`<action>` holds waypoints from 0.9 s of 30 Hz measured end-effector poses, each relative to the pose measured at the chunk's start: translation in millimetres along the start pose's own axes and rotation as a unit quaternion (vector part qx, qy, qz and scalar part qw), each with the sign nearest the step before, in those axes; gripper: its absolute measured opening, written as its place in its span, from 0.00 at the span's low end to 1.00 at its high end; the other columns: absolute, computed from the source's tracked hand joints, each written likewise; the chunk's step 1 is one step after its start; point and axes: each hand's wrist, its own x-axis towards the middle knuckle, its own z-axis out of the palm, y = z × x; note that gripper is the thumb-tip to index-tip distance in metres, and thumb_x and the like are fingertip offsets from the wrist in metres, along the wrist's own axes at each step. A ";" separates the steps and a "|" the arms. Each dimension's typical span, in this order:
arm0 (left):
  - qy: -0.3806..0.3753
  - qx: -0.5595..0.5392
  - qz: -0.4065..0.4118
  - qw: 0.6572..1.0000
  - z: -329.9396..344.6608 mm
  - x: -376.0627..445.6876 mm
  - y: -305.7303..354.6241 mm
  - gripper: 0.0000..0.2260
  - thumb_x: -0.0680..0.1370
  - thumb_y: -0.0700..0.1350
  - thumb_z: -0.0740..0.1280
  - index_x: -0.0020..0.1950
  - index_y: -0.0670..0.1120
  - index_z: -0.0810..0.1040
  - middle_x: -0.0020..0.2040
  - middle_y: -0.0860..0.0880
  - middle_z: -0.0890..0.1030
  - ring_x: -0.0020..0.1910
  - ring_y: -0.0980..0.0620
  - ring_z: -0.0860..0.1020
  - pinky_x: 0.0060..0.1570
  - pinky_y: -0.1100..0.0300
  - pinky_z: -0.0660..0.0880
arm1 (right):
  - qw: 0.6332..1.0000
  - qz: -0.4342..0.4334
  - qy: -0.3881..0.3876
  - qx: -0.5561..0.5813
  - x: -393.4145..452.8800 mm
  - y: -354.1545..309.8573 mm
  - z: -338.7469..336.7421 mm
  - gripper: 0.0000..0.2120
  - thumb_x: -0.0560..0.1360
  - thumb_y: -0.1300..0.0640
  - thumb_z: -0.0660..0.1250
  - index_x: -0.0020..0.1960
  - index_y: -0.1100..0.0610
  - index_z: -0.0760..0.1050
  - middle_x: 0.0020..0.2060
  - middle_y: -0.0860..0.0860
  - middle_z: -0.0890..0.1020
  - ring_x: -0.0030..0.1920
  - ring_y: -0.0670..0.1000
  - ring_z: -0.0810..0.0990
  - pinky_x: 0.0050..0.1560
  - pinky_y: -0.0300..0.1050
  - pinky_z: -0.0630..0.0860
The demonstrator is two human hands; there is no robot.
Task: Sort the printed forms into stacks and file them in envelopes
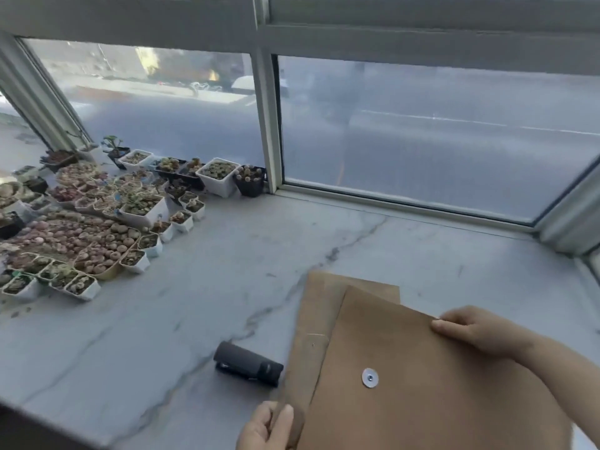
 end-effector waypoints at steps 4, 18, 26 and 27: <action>-0.035 0.125 -0.072 0.989 45.8 21.7 -58.9 0.12 0.76 0.40 0.68 0.33 0.42 0.74 0.26 0.45 0.76 0.29 0.50 0.77 0.32 0.62 0.76 | 0.984 0.072 0.088 -0.139 36.5 40.0 28.7 0.07 0.76 0.44 0.66 0.50 0.46 0.77 0.50 0.44 0.79 0.51 0.46 0.78 0.50 0.40 0.72; -0.017 0.192 0.005 0.981 60.7 30.2 -111.4 0.15 0.73 0.40 0.69 0.29 0.49 0.70 0.22 0.52 0.68 0.23 0.60 0.65 0.27 0.69 0.61 | 0.980 -0.144 0.104 -0.091 90.9 -41.8 207.0 0.10 0.76 0.47 0.65 0.55 0.48 0.76 0.53 0.46 0.71 0.53 0.49 0.75 0.46 0.43 0.70; -0.049 0.142 -0.002 0.989 61.2 32.3 -99.5 0.13 0.76 0.45 0.66 0.31 0.53 0.76 0.27 0.55 0.77 0.28 0.58 0.74 0.32 0.67 0.70 | 0.985 -0.114 0.030 0.123 63.9 -35.4 181.7 0.10 0.78 0.56 0.64 0.38 0.50 0.70 0.26 0.43 0.74 0.27 0.40 0.70 0.33 0.38 0.68; -0.049 0.119 -0.014 0.992 63.7 33.8 -94.5 0.13 0.77 0.50 0.64 0.34 0.53 0.80 0.31 0.54 0.81 0.32 0.57 0.78 0.37 0.64 0.75 | 0.988 -0.093 0.036 0.118 54.4 -26.8 176.4 0.10 0.77 0.54 0.65 0.37 0.49 0.71 0.25 0.43 0.73 0.26 0.41 0.69 0.30 0.35 0.66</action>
